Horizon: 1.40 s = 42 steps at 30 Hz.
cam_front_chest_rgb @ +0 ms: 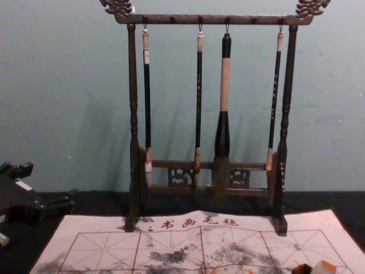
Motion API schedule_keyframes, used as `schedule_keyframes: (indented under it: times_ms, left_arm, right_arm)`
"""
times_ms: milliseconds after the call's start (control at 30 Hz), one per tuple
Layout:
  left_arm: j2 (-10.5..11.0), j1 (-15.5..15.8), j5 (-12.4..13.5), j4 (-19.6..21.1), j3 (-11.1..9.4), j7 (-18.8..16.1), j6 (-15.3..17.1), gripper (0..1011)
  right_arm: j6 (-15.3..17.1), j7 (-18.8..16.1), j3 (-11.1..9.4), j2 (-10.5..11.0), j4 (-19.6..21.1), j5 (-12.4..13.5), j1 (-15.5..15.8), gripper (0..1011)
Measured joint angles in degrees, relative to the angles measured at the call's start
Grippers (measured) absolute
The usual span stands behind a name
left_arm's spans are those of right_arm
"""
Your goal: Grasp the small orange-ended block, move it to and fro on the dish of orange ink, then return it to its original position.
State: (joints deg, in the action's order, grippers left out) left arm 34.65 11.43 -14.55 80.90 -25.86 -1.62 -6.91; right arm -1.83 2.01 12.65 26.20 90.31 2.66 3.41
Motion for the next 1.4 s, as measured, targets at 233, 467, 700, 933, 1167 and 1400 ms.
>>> schedule_keyframes:
  times_ms: [233,467,700,933,1167,1400]
  left_arm:
    - [0.0,0.0,0.0,0.0,0.0,0.0,0.0,1001]
    - [0.0,0.0,0.0,0.0,0.0,0.0,0.0,1001]
    - [0.0,0.0,0.0,0.0,0.0,0.0,0.0,1001]
    - [0.0,0.0,0.0,0.0,0.0,0.0,0.0,1001]
    - [0.0,0.0,0.0,0.0,0.0,0.0,0.0,1001]
    - [0.0,0.0,0.0,0.0,0.01,0.0,0.0,1001]
  right_arm:
    - [0.01,0.07,0.07,0.11,0.12,0.0,-0.02,1000]
    - [0.03,0.16,0.17,0.21,0.29,0.0,-0.03,1000]
    - [0.03,0.23,0.21,0.25,0.36,0.0,-0.03,1000]
    - [0.03,0.28,0.25,0.29,0.4,-0.01,-0.03,1000]
    - [0.03,0.31,0.28,0.32,0.44,-0.02,-0.03,1000]
    - [0.03,0.31,0.28,0.32,0.46,-0.04,-0.03,1000]
